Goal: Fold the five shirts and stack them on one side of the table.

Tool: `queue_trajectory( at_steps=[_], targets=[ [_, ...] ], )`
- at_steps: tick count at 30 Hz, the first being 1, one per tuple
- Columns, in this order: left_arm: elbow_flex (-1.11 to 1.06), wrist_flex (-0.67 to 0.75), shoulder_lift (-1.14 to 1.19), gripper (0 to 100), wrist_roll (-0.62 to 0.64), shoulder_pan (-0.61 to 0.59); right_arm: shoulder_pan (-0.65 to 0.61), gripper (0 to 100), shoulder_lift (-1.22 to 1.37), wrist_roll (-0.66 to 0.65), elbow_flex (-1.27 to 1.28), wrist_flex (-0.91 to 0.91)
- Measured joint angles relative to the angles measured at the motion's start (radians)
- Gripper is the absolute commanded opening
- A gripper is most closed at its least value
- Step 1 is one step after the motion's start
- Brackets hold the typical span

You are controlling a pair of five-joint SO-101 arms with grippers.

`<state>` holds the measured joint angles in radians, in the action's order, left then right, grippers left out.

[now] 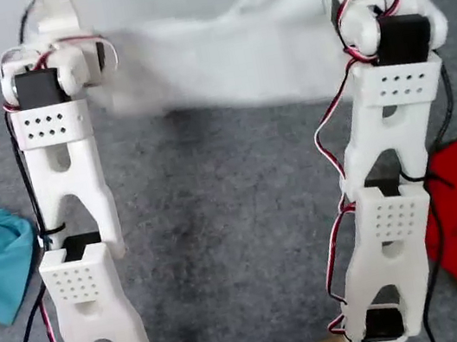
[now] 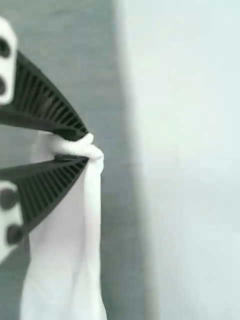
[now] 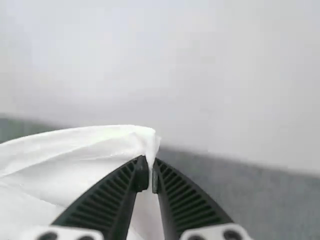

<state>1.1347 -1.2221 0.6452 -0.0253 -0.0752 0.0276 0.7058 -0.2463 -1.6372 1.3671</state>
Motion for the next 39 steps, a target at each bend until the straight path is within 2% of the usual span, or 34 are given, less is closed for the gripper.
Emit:
queue_trajectory(
  at_steps=[4, 5, 7, 9, 12, 17, 23, 28, 30, 35, 39],
  targets=[
    [0.000, 0.311, 0.000, 1, 0.000, 0.000, 0.000, 0.9, -0.048, 0.000, 0.000, -0.084],
    [0.000, 0.367, 0.000, 1, 0.000, 0.000, 0.000, 0.9, -0.054, 0.000, 0.000, -0.084],
    [0.000, 0.391, 0.000, 1, 0.000, 0.000, 0.000, 0.9, -0.061, 0.000, 0.000, -0.063],
    [0.000, 0.342, -0.002, 1, 0.000, 0.000, 0.000, 0.9, -0.060, -0.002, 0.000, -0.012],
    [0.017, 0.186, -0.011, 1, 0.000, -0.002, 0.000, 0.9, -0.060, -0.055, 0.000, 0.109],
    [0.057, -0.054, -0.018, 1, 0.000, -0.018, -0.034, 0.9, -0.038, -0.235, 0.060, 0.376],
    [0.058, -0.170, -0.018, 1, 0.000, -0.023, -0.032, 0.9, 0.078, -0.221, 0.242, 0.385],
    [0.058, -0.236, -0.018, 1, 0.000, -0.023, -0.037, 1.0, 0.219, -0.218, 0.255, 0.384],
    [0.058, -0.259, -0.018, 1, 0.000, -0.023, -0.043, 4.2, 0.265, -0.216, 0.258, 0.381],
    [0.058, -0.336, -0.018, 1, 0.000, -0.009, -0.052, 21.0, 0.322, -0.152, 0.258, 0.381],
    [0.058, -0.400, -0.018, 1, 0.000, 0.017, -0.071, 21.0, 0.327, -0.101, 0.258, 0.381]
  ],
)
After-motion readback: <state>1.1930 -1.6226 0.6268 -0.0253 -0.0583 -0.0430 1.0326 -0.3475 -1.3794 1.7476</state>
